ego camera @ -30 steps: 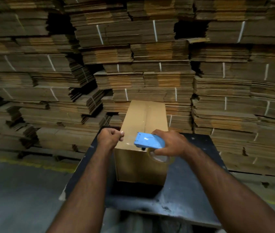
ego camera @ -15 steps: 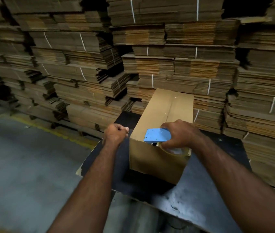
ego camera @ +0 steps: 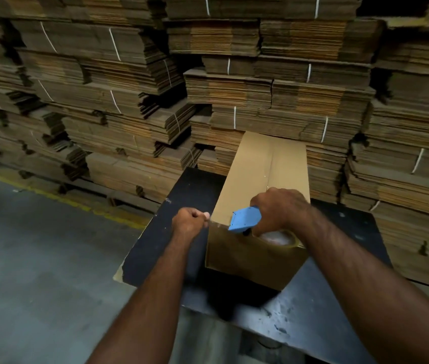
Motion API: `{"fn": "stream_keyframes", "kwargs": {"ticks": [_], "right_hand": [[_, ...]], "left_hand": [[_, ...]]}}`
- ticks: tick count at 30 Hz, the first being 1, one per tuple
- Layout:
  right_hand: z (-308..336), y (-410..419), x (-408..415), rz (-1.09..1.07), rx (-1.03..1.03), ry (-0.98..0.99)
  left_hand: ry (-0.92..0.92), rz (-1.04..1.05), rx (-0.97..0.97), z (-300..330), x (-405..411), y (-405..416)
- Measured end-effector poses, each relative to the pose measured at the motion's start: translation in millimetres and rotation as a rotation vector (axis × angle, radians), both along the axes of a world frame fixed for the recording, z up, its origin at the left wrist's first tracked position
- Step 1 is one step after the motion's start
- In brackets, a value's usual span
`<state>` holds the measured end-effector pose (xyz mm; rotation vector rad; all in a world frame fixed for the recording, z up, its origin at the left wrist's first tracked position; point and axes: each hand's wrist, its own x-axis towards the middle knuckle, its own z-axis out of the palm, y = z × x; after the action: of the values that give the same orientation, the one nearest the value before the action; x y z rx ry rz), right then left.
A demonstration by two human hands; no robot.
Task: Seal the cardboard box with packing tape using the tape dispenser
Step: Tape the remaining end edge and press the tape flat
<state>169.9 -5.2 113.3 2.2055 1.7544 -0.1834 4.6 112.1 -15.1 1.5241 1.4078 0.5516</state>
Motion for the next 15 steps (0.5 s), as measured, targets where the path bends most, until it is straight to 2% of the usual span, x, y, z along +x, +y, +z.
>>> {"fn": "stream_keyframes", "kwargs": {"ticks": [7, 12, 14, 15], "right_hand": [[8.8, 11.2, -9.0, -0.038, -0.077, -0.018], [6.7, 12.0, -10.7, -0.056, -0.062, -0.018], [6.3, 12.2, -11.1, -0.072, -0.06, -0.011], [5.6, 12.3, -11.4, -0.078, -0.058, -0.012]], "left_hand": [[-0.146, 0.007, -0.067, -8.1, -2.7, -4.6], [-0.193, 0.003, -0.086, -10.2, -4.4, -3.7], [-0.205, -0.004, -0.156, -9.1, -6.3, -0.2], [-0.156, -0.025, -0.155, -8.8, -7.4, 1.5]]}}
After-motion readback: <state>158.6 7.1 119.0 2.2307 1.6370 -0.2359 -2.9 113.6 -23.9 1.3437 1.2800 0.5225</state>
